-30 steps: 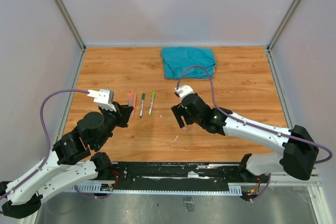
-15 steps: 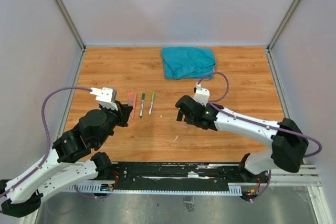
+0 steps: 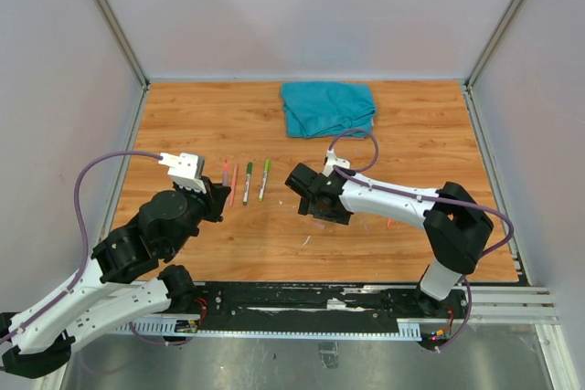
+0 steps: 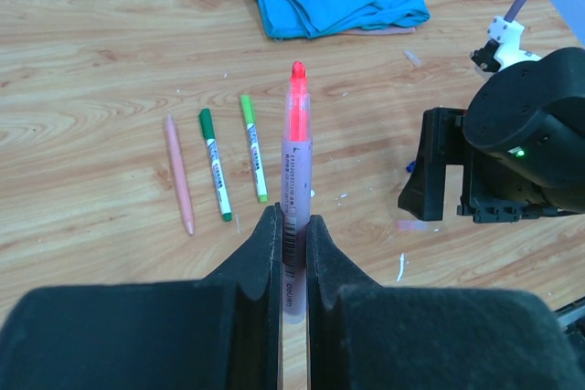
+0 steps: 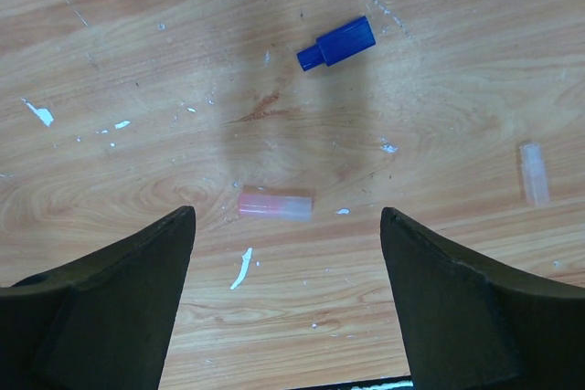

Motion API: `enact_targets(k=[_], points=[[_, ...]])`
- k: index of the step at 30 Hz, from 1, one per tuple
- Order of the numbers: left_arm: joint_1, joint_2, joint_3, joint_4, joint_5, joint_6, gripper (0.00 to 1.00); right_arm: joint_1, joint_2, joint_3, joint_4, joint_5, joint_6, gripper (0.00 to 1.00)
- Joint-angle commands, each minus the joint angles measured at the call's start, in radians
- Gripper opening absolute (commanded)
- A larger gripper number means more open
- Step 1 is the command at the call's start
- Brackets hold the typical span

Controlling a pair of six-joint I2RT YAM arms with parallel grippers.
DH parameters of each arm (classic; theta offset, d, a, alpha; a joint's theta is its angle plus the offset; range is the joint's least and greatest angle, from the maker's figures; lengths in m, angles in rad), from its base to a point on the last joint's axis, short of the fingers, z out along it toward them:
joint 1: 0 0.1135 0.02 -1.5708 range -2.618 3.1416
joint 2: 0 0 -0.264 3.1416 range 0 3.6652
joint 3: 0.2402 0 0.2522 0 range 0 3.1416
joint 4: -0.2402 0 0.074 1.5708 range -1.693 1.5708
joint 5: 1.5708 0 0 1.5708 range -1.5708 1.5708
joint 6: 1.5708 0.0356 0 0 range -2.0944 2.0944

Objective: Insert the pens into the pen caps
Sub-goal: Adjust the pen cap at the center of the board.

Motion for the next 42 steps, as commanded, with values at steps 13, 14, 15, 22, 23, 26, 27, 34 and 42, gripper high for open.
enact_targets(k=[13, 14, 15, 22, 23, 26, 27, 34, 42], points=[[-0.004, -0.008, 0.018, 0.012, -0.006, 0.004, 0.01, 0.011, 0.095, 0.026, -0.002, -0.101, 0.019, 0.77], [-0.004, -0.008, 0.018, 0.012, -0.007, 0.004, 0.01, 0.011, 0.096, 0.02, 0.013, -0.099, 0.016, 0.76], [-0.003, -0.007, 0.018, 0.014, -0.008, 0.003, 0.01, 0.01, 0.097, 0.017, 0.022, -0.099, 0.015, 0.75], [-0.004, -0.007, 0.019, 0.015, -0.004, 0.003, 0.01, 0.0, 0.138, 0.018, 0.032, -0.114, 0.01, 0.67], [-0.004, -0.005, 0.018, 0.016, -0.004, 0.004, 0.01, -0.001, 0.142, 0.02, 0.032, -0.115, 0.011, 0.66], [-0.004, -0.006, 0.018, 0.016, -0.004, 0.003, 0.01, -0.004, 0.144, 0.014, 0.032, -0.113, 0.014, 0.64], [-0.004, -0.007, 0.018, 0.016, -0.005, 0.004, 0.0, -0.005, 0.144, 0.012, 0.032, -0.112, 0.014, 0.63], [-0.004, -0.007, 0.016, 0.016, -0.004, 0.003, 0.01, -0.009, 0.147, 0.004, 0.033, -0.111, 0.02, 0.55], [-0.004, -0.005, 0.016, 0.017, -0.004, 0.003, 0.0, -0.015, 0.137, -0.01, 0.033, -0.106, 0.022, 0.46]])
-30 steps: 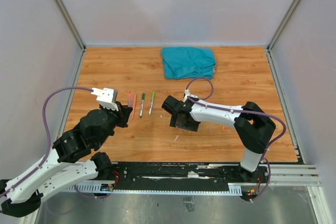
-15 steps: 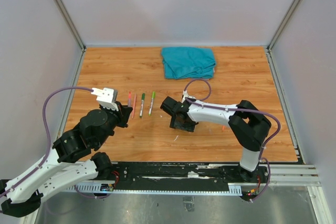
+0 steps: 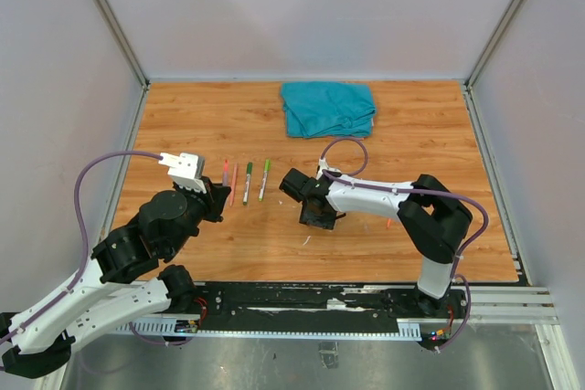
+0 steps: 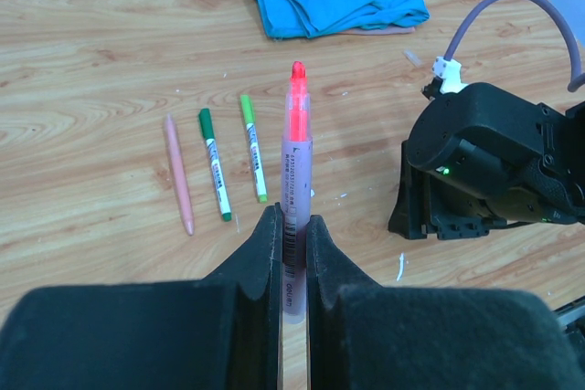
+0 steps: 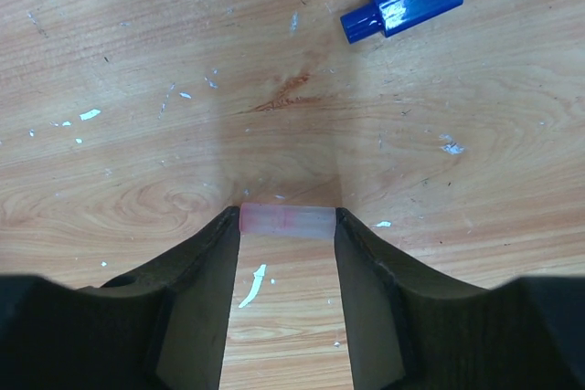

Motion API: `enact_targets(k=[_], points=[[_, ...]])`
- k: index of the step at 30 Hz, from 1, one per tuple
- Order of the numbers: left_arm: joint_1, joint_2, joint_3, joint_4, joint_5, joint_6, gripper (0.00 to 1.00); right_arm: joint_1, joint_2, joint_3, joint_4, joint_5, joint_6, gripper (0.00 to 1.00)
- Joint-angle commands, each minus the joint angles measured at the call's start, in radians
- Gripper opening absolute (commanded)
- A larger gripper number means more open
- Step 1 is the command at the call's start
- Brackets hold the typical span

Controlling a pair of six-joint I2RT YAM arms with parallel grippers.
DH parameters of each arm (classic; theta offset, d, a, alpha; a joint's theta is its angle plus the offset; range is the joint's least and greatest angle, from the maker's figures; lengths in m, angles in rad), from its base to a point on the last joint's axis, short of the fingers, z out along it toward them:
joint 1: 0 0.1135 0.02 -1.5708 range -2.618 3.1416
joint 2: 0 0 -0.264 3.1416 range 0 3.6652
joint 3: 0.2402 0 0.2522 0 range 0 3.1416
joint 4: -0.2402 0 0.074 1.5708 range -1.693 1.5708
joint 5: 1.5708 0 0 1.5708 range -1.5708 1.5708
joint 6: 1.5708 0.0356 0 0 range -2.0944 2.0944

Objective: Insert the pens into the pen caps
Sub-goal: Adjust the pen cap at the center of the board.

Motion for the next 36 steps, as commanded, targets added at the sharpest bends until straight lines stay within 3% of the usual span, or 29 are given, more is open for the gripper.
enact_targets(k=[1, 7, 12, 19, 23, 29, 36], points=[[-0.002, -0.005, 0.016, 0.016, -0.005, 0.003, 0.01, -0.014, -0.004, -0.022, -0.019, 0.015, 0.015, 0.44], [-0.004, -0.005, 0.017, 0.016, -0.007, 0.003, 0.01, -0.014, -0.064, -0.066, 0.028, 0.033, -0.019, 0.31], [-0.004, -0.005, 0.016, 0.017, -0.01, 0.003, 0.0, -0.014, -0.195, -0.151, 0.13, 0.064, -0.155, 0.31], [-0.003, -0.008, 0.016, 0.011, -0.017, -0.003, 0.0, -0.014, -0.467, -0.378, 0.519, -0.038, -0.564, 0.35], [-0.004, -0.015, 0.015, 0.012, -0.02, -0.004, 0.0, -0.014, -0.567, -0.441, 0.638, -0.128, -0.805, 0.33], [-0.004, -0.006, 0.015, 0.015, -0.017, -0.002, 0.01, -0.012, -0.554, -0.366, 0.499, -0.256, -1.093, 0.22], [-0.004, -0.009, 0.015, 0.014, -0.019, -0.002, 0.01, -0.005, -0.448, -0.265, 0.33, -0.401, -1.283, 0.13]])
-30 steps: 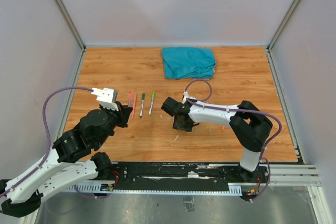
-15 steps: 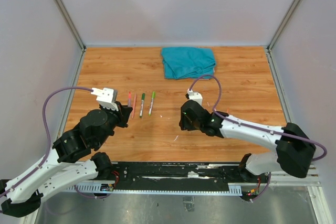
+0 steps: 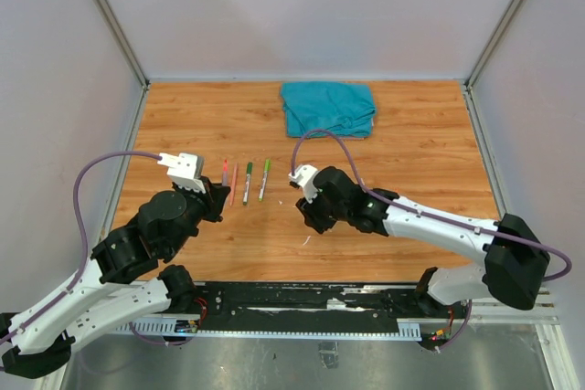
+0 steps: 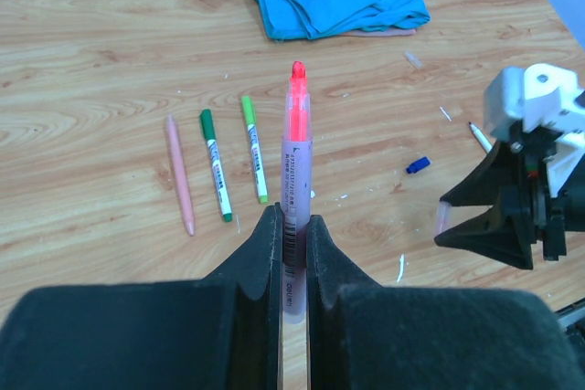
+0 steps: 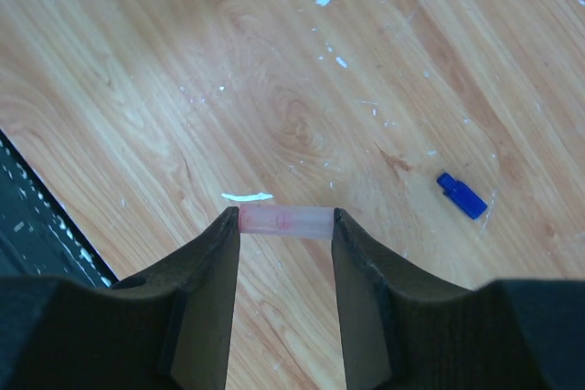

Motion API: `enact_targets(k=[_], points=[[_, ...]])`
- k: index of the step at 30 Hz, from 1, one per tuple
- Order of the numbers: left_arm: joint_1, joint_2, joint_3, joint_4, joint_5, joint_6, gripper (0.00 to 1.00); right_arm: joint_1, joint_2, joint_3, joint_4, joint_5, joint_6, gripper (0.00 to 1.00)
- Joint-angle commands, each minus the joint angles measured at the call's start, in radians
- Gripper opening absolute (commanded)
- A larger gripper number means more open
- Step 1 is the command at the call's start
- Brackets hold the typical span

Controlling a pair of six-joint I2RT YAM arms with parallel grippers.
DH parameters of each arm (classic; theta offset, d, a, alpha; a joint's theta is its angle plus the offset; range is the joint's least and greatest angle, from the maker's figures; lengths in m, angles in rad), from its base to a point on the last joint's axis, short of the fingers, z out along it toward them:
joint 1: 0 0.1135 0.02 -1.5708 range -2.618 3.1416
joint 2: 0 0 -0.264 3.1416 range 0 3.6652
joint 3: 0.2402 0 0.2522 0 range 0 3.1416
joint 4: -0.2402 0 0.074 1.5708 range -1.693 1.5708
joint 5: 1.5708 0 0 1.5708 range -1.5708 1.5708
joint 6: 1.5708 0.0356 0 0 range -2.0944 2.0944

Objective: Insert the pens into the pen caps
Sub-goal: Adjust the pen cap at the center of the board.

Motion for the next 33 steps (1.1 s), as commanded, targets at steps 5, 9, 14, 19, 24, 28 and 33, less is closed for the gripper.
enact_targets(k=[5, 9, 14, 19, 24, 28, 33], points=[[-0.004, -0.018, 0.013, 0.016, -0.023, -0.005, 0.01, 0.019, 0.146, 0.131, -0.211, -0.059, -0.25, 0.11], [-0.004, -0.017, 0.013, 0.016, -0.022, -0.006, 0.01, 0.025, 0.206, 0.174, -0.254, -0.057, -0.278, 0.1], [-0.004, -0.019, 0.013, 0.014, -0.022, -0.007, 0.01, 0.05, 0.282, 0.215, -0.296, -0.033, -0.309, 0.1], [-0.003, -0.02, 0.013, 0.013, -0.021, -0.008, 0.0, 0.071, 0.348, 0.246, -0.323, -0.026, -0.332, 0.11], [-0.004, -0.026, 0.013, 0.011, -0.021, -0.008, 0.0, 0.086, 0.407, 0.275, -0.35, -0.011, -0.349, 0.15], [-0.004, -0.033, 0.013, 0.008, -0.025, -0.01, 0.01, 0.087, 0.438, 0.282, -0.347, -0.02, -0.354, 0.24], [-0.003, -0.036, 0.015, 0.008, -0.028, -0.008, 0.0, 0.087, 0.469, 0.292, -0.359, -0.035, -0.363, 0.34]])
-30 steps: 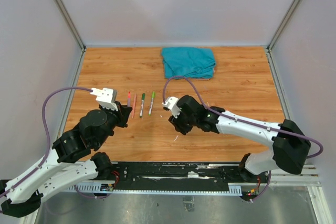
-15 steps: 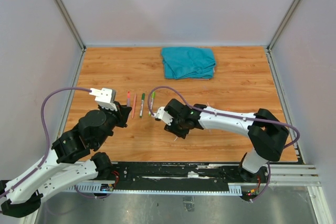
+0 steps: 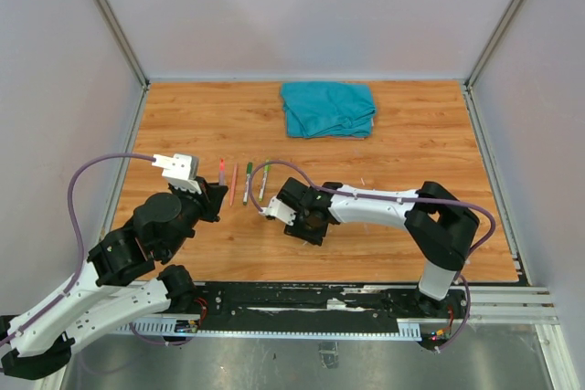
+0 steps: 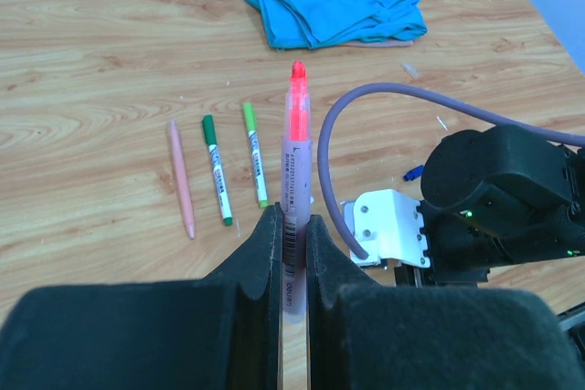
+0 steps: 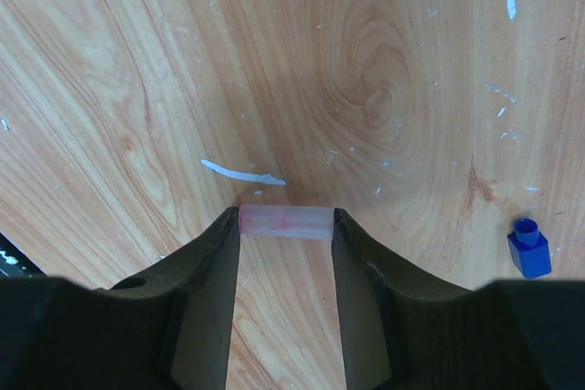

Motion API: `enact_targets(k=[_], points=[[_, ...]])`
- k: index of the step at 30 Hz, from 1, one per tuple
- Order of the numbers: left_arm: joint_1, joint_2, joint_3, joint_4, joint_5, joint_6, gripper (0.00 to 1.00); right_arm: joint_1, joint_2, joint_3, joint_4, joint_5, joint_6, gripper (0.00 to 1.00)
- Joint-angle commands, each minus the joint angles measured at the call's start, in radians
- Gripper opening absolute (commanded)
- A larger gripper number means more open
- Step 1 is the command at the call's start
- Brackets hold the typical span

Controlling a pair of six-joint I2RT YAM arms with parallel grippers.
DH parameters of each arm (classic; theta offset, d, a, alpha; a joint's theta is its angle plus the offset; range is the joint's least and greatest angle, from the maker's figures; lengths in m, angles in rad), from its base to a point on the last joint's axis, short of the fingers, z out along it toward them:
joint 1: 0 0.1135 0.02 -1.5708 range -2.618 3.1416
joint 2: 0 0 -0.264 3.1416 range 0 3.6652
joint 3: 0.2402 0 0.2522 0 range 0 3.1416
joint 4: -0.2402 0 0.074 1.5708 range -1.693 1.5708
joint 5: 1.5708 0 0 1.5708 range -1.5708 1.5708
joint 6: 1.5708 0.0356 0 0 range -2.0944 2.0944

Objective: Insert the pens into the pen caps
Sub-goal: Adjust the pen cap at the center of the board, then insert the pen cap onto the pen.

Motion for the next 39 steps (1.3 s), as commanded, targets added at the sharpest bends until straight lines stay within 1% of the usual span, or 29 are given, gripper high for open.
enact_targets(k=[1, 5, 9, 11, 14, 17, 19, 20, 22, 29, 33, 37, 39], points=[[-0.004, -0.009, 0.015, 0.008, -0.016, -0.002, 0.01, 0.018, 0.026, 0.033, -0.036, -0.007, -0.027, 0.37], [-0.004, -0.007, 0.016, 0.007, -0.014, -0.003, 0.01, 0.018, 0.011, 0.029, -0.026, -0.014, -0.022, 0.48], [-0.004, -0.009, 0.015, 0.007, -0.016, -0.004, 0.01, 0.018, -0.048, 0.027, -0.003, 0.009, -0.005, 0.58], [-0.003, -0.01, 0.015, 0.007, -0.015, -0.004, 0.0, 0.018, -0.097, 0.015, 0.024, 0.05, 0.017, 0.61], [-0.004, -0.01, 0.015, 0.007, -0.013, -0.004, 0.01, 0.018, -0.183, -0.016, 0.072, 0.086, 0.063, 0.62], [-0.004, -0.01, 0.015, 0.009, -0.013, -0.004, 0.0, 0.018, -0.251, -0.059, 0.143, 0.178, 0.168, 0.65], [-0.004, -0.007, 0.016, 0.009, -0.014, -0.003, 0.01, 0.012, -0.29, -0.088, 0.184, 0.267, 0.295, 0.71], [-0.004, -0.005, 0.016, 0.008, -0.013, -0.002, 0.01, 0.007, -0.306, -0.108, 0.202, 0.279, 0.353, 0.77], [-0.004, 0.001, 0.017, 0.008, -0.011, 0.0, 0.0, 0.002, -0.335, -0.134, 0.237, 0.286, 0.456, 0.83], [-0.004, 0.007, 0.016, 0.01, -0.008, -0.001, 0.0, 0.005, -0.341, -0.168, 0.269, 0.292, 0.696, 0.84], [-0.004, 0.005, 0.016, 0.01, -0.006, -0.001, 0.0, 0.018, -0.35, -0.203, 0.267, 0.347, 0.822, 0.86], [-0.004, 0.01, 0.016, 0.014, -0.002, 0.002, 0.01, 0.021, -0.302, -0.158, 0.149, 0.397, 1.017, 0.86], [-0.004, 0.015, 0.016, 0.011, 0.0, 0.004, 0.01, 0.028, -0.268, -0.128, 0.094, 0.414, 1.083, 0.86]])
